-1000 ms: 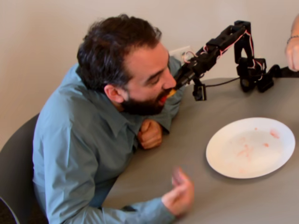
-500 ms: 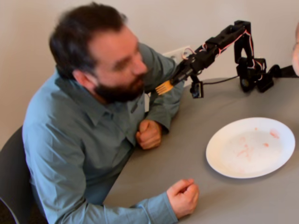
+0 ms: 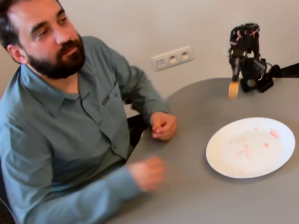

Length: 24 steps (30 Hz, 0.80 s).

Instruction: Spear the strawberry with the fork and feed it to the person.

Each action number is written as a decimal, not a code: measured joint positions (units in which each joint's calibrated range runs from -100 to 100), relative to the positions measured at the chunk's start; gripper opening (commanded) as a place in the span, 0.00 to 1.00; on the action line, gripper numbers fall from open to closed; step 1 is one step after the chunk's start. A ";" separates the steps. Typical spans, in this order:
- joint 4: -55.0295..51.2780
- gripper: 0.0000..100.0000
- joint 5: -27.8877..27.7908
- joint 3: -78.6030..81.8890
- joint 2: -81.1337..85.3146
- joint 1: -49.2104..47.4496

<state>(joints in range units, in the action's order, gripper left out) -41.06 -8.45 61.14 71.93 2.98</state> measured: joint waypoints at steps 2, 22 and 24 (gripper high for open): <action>3.86 0.02 -0.26 8.33 9.27 -0.92; 16.90 0.02 8.24 38.59 25.79 1.51; 16.90 0.02 8.29 38.59 25.79 1.51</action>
<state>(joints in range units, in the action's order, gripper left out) -24.15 -0.16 99.73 97.72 4.49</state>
